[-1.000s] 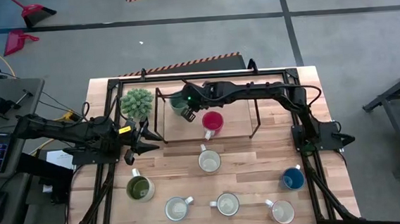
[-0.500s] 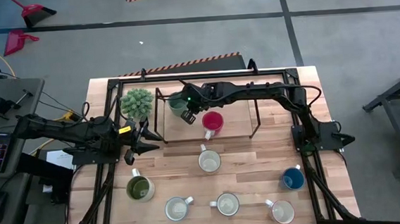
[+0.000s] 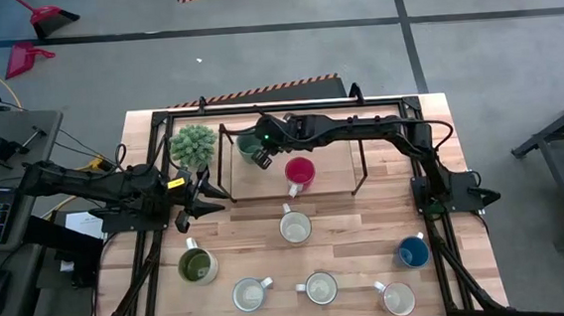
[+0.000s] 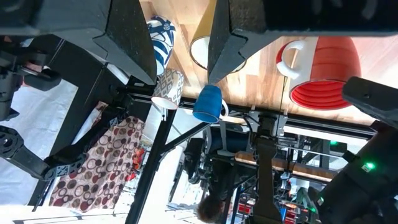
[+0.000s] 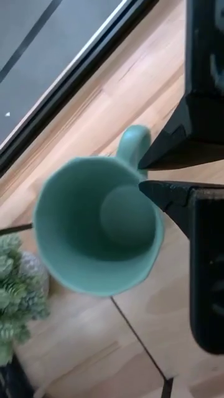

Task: Place coffee mugs
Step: Put the green mug on the shelf

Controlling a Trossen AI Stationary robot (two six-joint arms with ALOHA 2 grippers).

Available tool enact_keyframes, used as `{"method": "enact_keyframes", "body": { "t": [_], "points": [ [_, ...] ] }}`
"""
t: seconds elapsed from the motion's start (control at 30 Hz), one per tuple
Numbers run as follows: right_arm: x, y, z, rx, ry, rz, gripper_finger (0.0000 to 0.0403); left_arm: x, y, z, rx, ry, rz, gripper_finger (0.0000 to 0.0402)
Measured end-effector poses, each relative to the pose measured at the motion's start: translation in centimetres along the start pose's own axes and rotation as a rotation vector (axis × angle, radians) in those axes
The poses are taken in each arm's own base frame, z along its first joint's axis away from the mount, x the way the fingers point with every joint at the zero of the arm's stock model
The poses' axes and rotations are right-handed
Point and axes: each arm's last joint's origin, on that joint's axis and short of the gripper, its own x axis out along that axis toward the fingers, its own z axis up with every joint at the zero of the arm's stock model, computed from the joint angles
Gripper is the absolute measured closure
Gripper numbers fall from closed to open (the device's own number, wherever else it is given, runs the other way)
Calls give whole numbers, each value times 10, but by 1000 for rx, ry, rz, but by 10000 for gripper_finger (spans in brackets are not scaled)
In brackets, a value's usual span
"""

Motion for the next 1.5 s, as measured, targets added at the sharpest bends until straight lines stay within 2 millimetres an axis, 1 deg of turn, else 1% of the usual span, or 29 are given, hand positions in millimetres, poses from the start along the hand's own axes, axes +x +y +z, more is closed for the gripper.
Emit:
{"method": "enact_keyframes", "body": {
  "t": [0.1,0.2,0.57,0.7,0.9,1.1,1.23,1.5],
  "points": [
    [1,-1,1,6,4,22,380,0,0,0,0,0,0,271],
    [1,-1,0,4,4,8,380,0,0,0,0,0,0,271],
    [-2,-9,5,33,-77,-192,380,0,0,0,-1,0,0,271],
    [4,-16,5,50,-27,-131,380,0,0,0,0,1,0,271],
    [7,-21,5,63,-6,-124,380,0,0,0,0,0,0,271],
    [13,-18,-1,61,30,-96,380,0,0,0,0,0,0,271],
    [14,-16,-1,59,26,-100,380,0,0,0,-1,0,0,271],
    [26,-12,-3,63,14,-80,380,0,0,0,-1,0,0,271]
  ]
}}
